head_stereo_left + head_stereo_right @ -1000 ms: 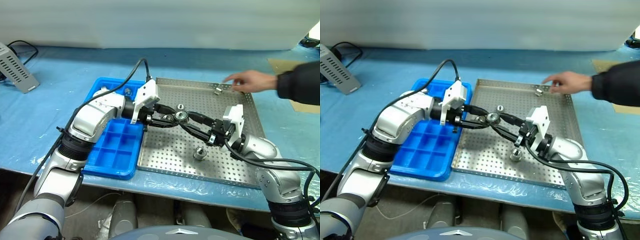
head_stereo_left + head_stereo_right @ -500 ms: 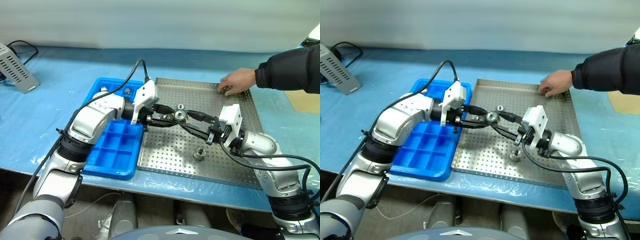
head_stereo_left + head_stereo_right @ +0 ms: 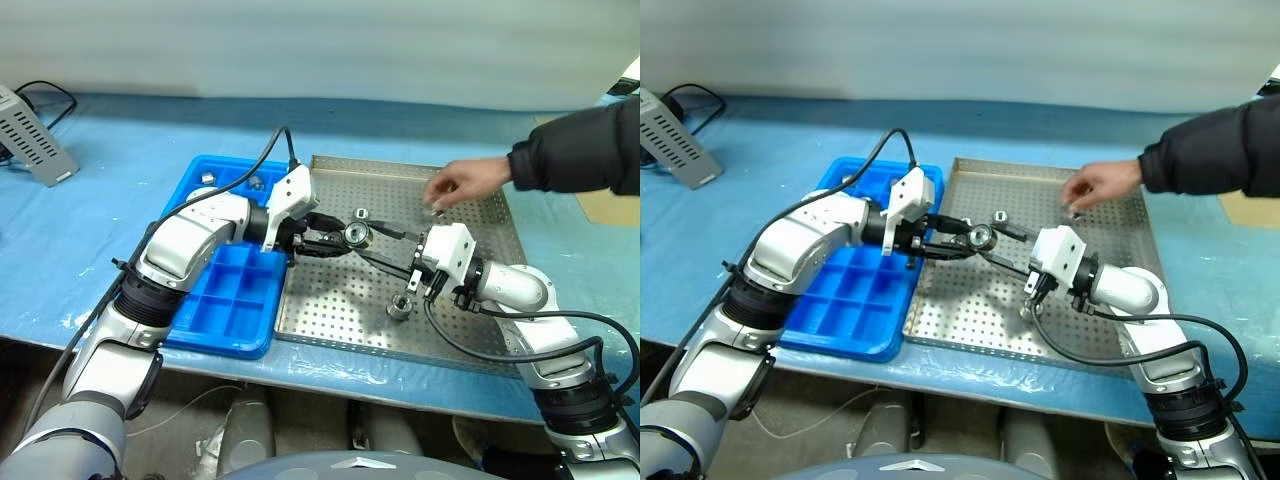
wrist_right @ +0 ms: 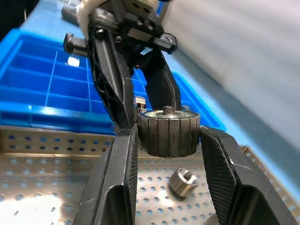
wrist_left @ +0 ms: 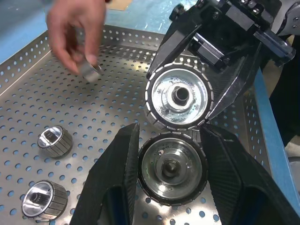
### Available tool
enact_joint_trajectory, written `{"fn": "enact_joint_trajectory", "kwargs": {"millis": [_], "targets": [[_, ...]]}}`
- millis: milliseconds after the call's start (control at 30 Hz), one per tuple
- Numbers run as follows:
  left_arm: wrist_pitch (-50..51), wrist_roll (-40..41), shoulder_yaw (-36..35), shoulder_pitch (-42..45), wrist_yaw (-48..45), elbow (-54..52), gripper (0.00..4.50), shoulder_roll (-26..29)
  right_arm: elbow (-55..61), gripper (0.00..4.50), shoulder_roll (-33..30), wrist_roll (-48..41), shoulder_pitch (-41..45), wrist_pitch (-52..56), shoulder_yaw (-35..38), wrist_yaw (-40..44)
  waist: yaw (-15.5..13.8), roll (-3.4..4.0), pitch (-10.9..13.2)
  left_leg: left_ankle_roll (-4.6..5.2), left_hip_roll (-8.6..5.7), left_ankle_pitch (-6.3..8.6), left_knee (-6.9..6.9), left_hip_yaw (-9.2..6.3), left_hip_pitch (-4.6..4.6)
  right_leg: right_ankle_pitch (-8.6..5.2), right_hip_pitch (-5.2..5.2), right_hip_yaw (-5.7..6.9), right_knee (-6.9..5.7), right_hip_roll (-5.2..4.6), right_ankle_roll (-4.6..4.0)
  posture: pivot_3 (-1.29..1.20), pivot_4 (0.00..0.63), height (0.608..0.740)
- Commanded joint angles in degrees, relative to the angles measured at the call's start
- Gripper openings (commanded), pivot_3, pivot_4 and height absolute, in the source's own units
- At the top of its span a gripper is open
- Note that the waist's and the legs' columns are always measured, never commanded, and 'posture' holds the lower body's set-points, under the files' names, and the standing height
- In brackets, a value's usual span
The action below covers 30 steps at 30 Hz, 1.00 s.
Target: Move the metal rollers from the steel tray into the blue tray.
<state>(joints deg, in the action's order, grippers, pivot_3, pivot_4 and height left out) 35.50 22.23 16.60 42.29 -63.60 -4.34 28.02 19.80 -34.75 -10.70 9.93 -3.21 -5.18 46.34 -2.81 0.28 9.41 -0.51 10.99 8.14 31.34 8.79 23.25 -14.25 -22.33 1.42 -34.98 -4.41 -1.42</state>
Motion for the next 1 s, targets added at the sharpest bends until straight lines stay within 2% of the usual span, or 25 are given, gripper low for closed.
{"fn": "enact_joint_trajectory", "kwargs": {"millis": [33, 267, 367, 667, 800, 1000], "targets": [[0.1, 0.4, -2.7, 0.2, -0.1, -0.8, 1.8, 1.9, 1.6, 1.59, -3.1, 8.7, -1.1, -6.0, 3.2, -3.4, 0.0, 0.0, 0.0, 0.0, -0.01, 0.0, 0.0, 0.0, 0.0, 0.0, 0.0, 0.0, 0.0, 0.0, 0.0, -0.07, 0.15, 0.74], [-0.4, 0.1, -2.4, 0.9, 0.1, 0.2, 1.8, 1.5, 3.1, 1.59, -4.6, 15.1, -2.2, -10.4, 1.6, -4.8, 0.1, 0.0, 0.0, 0.0, -0.01, 0.01, 0.03, 0.0, -0.06, 0.0, 0.05, -0.01, -0.02, 0.0, 0.0, -0.08, 0.15, 0.74], [-0.3, 0.0, -2.3, 0.6, 0.4, 0.0, 1.8, 1.3, 2.9, 1.59, -3.9, 15.1, -3.4, -10.3, 1.6, -5.9, 0.2, 0.0, 0.0, 0.01, -0.01, 0.0, 0.03, 0.0, -0.06, 0.0, 0.05, -0.01, -0.02, 0.0, 0.0, -0.08, 0.15, 0.74], [-0.3, -0.2, -2.2, 0.4, 1.2, -0.1, 1.8, 1.1, -0.2, 1.59, -3.9, 8.4, -3.1, -4.4, 1.2, -3.3, 0.2, 0.0, 0.0, 0.04, 0.01, 0.02, 0.05, -0.01, -0.06, 0.0, 0.06, -0.02, -0.02, 0.0, 0.0, -0.07, 0.15, 0.74], [0.3, 0.1, -2.2, -0.1, 1.6, -0.9, 1.8, 1.1, -1.7, 1.59, -6.5, 18.6, -3.0, -10.5, -1.3, -5.3, 0.1, 0.0, 0.0, 0.04, 0.01, 0.02, 0.06, -0.01, -0.06, 0.0, 0.06, -0.02, -0.03, 0.0, 0.0, -0.06, 0.15, 0.74], [0.9, 0.5, -2.2, -0.6, 1.9, -1.7, 1.8, 1.3, -4.3, 1.59, -6.9, 25.2, -3.4, -16.1, -3.9, -7.2, 0.2, 0.0, 0.0, 0.03, -0.03, 0.02, 0.07, -0.01, -0.07, 0.0, 0.07, -0.01, -0.02, 0.01, 0.0, -0.06, 0.15, 0.74]]}}
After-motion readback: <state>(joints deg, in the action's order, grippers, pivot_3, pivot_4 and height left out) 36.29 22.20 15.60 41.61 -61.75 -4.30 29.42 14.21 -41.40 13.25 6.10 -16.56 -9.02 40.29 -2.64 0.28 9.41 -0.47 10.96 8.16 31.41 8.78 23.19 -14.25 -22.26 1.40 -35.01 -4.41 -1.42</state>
